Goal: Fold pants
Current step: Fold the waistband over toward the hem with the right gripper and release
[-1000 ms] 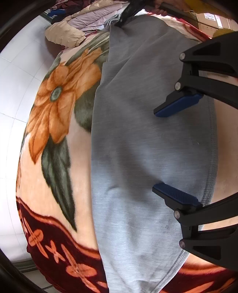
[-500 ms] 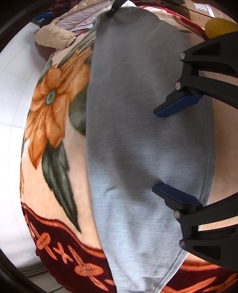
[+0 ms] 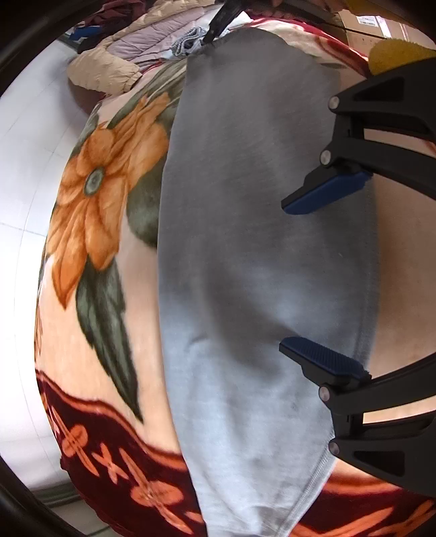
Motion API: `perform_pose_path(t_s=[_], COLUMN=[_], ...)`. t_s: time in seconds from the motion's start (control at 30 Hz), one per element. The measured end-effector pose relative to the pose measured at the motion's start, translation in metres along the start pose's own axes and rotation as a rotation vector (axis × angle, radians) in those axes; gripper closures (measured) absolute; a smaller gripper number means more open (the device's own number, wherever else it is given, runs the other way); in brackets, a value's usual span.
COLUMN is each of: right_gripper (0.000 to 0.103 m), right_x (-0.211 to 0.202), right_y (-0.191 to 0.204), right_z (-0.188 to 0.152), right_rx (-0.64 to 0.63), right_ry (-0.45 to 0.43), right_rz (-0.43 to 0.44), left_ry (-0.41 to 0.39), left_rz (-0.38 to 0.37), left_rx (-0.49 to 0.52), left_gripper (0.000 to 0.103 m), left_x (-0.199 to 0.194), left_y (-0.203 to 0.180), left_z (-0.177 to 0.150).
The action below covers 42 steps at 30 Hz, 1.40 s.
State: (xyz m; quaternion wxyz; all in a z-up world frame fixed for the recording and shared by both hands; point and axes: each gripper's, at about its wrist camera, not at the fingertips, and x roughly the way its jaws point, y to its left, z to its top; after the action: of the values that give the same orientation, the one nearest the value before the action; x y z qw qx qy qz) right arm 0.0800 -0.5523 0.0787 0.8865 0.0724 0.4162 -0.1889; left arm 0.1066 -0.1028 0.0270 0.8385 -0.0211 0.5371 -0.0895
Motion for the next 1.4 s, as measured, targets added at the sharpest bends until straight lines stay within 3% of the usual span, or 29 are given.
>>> perform_pose_path(t_s=[0.17,0.5,0.63,0.83,1.03,1.2,1.4], right_gripper=[0.063,0.062,0.062,0.062,0.063,0.063,0.063], right_x=[-0.042,-0.11,-0.118,-0.109,-0.082,-0.09,-0.084], right_y=[0.019,0.13,0.164,0.177,0.185,0.182,0.188], right_z=[-0.013,-0.079,-0.122,-0.17,-0.17,-0.142,-0.118], right_rx=[-0.026,-0.236,-0.266,-0.284,-0.303,-0.189,-0.173], right_ry=[0.015,0.047,0.078,0.167,0.216,0.156,0.122], right_rz=[0.056,0.207,0.225,0.215,0.183,0.275,0.29], left_ry=[-0.014,-0.042,-0.04,-0.031,-0.002,-0.006,-0.016], left_rz=[0.003,-0.023,-0.043,-0.06,-0.089,-0.101,-0.132], left_rx=[-0.017,-0.026,-0.028,0.019,0.083,0.164,0.238], left_gripper=[0.024,0.024,0.024,0.024,0.024,0.024,0.024], left_x=[-0.022,-0.066,-0.072,-0.07,-0.056,-0.049,-0.042], left_y=[0.013,0.033,0.039,0.034,0.014,-0.006,-0.031], left_z=[-0.005,-0.028,-0.04,-0.058,-0.067,-0.069,-0.058])
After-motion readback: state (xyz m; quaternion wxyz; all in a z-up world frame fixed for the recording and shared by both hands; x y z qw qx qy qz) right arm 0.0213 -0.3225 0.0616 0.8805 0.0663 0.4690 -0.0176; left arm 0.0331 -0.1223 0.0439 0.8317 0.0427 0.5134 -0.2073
